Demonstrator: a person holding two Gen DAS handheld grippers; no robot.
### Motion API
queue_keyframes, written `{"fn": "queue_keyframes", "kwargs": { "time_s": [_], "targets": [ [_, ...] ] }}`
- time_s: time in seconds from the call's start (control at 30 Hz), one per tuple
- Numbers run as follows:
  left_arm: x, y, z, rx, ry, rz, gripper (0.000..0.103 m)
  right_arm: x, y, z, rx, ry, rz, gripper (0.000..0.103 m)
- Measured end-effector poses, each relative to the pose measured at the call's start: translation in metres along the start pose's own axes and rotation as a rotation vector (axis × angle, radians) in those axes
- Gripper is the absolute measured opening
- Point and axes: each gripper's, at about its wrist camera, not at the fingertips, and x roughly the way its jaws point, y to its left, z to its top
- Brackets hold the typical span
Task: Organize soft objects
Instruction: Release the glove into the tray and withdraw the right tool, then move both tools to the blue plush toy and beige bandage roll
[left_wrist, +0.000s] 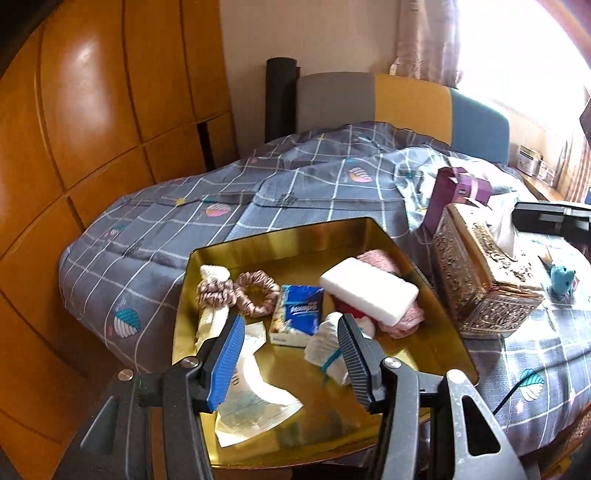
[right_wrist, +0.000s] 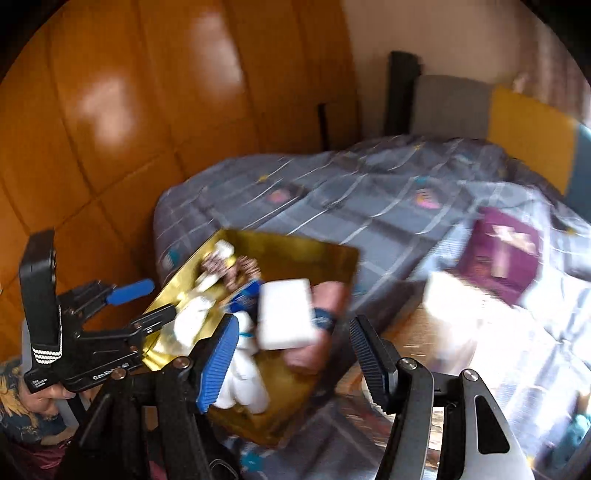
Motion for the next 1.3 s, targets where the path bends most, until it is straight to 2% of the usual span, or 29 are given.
{"fn": "queue_keyframes", "kwargs": {
  "time_s": [0.13, 0.17, 0.23, 0.27, 0.3, 0.5, 0.73, 0.83, 0.87, 0.9, 0.97, 1.03, 1.1, 1.3],
  "targets": [
    [-0.003, -0.012, 0.008, 0.032, -0.019, -0.018, 0.053, -0.032, -0.044, -0.004, 0.087, -0.049, -0.083, 0.068],
    [-0.004, -0.015, 0.01, 0.041, -0.023, -0.024, 0.053, -0.045, -0.067, -0.011, 0.135, -0.064, -0.141, 0.068],
    [-0.006, -0.023, 0.014, 0.058, -0.031, -0.034, 0.053, -0.052, -0.079, -0.015, 0.159, -0.069, -0.165, 0.068],
    [-0.006, -0.027, 0.017, 0.069, -0.037, -0.039, 0.053, -0.065, -0.104, -0.023, 0.213, -0.076, -0.226, 0.068],
    [-0.007, -0.031, 0.019, 0.076, -0.039, -0.044, 0.053, -0.065, -0.104, -0.023, 0.213, -0.076, -0.226, 0.069],
    [-0.012, -0.06, 0.036, 0.144, -0.072, -0.084, 0.053, -0.102, -0.181, -0.06, 0.387, -0.092, -0.404, 0.07],
    [-0.025, -0.113, 0.063, 0.253, -0.131, -0.181, 0.053, -0.148, -0.269, -0.116, 0.631, -0.143, -0.627, 0.072],
    [-0.03, -0.144, 0.075, 0.305, -0.148, -0.236, 0.053, -0.168, -0.305, -0.149, 0.775, -0.172, -0.709, 0.072],
    [-0.031, -0.158, 0.079, 0.326, -0.151, -0.258, 0.053, -0.18, -0.323, -0.175, 0.884, -0.2, -0.749, 0.072],
    [-0.031, -0.168, 0.082, 0.341, -0.15, -0.275, 0.053, -0.18, -0.323, -0.175, 0.884, -0.2, -0.749, 0.072],
    [-0.03, -0.194, 0.088, 0.375, -0.143, -0.327, 0.053, -0.19, -0.338, -0.198, 1.008, -0.194, -0.781, 0.072],
    [-0.027, -0.221, 0.091, 0.401, -0.125, -0.377, 0.053, -0.204, -0.347, -0.211, 1.097, -0.264, -0.776, 0.072],
    [-0.023, -0.25, 0.091, 0.424, -0.103, -0.423, 0.053, -0.21, -0.349, -0.217, 1.125, -0.276, -0.792, 0.072],
    [0.01, -0.336, 0.081, 0.463, 0.075, -0.593, 0.054, -0.208, -0.351, -0.223, 1.195, -0.289, -0.711, 0.073]
  ]
}}
